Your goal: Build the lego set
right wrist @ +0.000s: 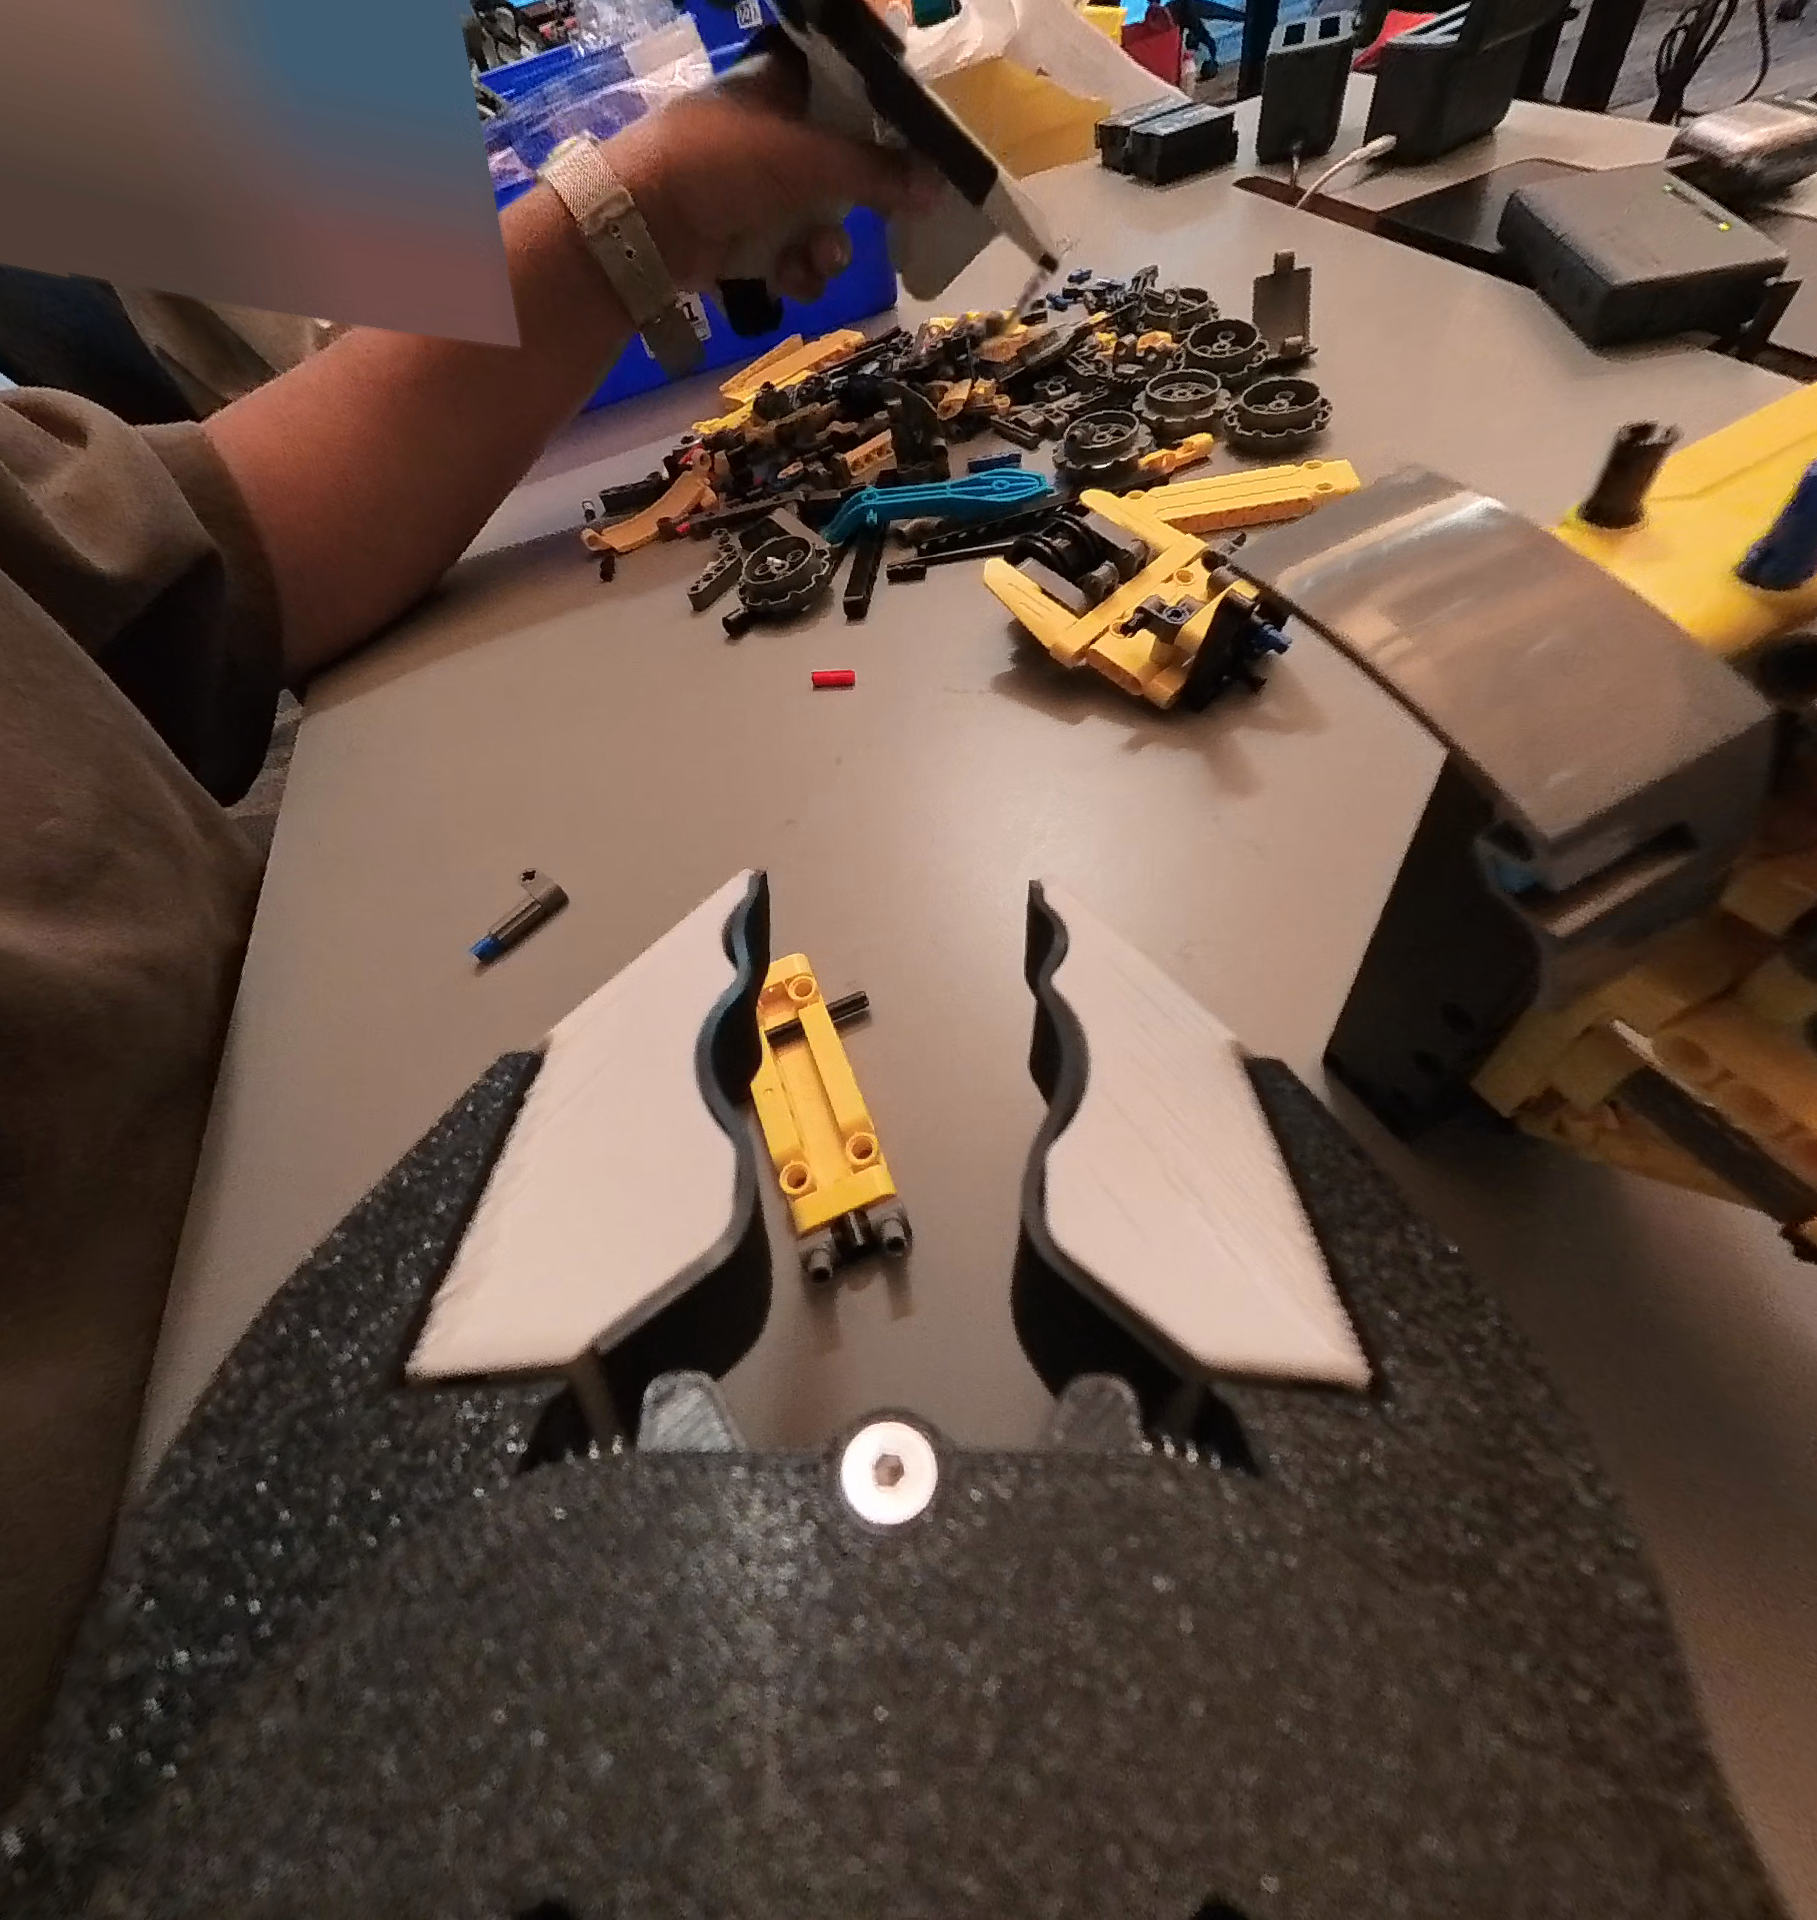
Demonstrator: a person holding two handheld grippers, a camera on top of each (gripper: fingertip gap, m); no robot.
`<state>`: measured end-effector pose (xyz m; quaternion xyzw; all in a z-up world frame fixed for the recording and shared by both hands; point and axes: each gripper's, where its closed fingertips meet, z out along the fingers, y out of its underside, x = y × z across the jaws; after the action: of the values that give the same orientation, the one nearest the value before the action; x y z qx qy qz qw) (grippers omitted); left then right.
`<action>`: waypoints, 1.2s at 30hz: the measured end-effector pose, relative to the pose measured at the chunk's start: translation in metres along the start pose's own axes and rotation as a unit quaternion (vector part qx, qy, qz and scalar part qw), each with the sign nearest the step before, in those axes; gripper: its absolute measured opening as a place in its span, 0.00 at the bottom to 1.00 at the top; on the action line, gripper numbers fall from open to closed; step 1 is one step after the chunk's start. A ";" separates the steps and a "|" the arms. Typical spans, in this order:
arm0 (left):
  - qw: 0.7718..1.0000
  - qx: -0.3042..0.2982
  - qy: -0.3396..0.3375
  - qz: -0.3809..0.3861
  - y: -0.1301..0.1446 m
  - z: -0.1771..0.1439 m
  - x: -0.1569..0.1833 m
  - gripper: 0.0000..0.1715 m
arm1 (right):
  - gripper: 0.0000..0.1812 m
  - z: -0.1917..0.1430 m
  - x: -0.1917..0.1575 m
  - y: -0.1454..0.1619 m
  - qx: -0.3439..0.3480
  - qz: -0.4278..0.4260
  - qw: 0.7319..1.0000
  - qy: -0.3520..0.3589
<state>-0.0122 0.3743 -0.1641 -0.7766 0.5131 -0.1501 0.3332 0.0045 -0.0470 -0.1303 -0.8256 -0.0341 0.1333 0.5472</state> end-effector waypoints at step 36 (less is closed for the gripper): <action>1.000 0.017 0.017 0.012 -0.003 -0.002 0.012 0.00 | 0.27 0.005 0.002 0.005 -0.020 0.019 1.000 -0.011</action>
<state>-0.0062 0.3633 -0.1621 -0.7619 0.5257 -0.1678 0.3392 0.0043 -0.0446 -0.1373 -0.8353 -0.0272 0.1514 0.5278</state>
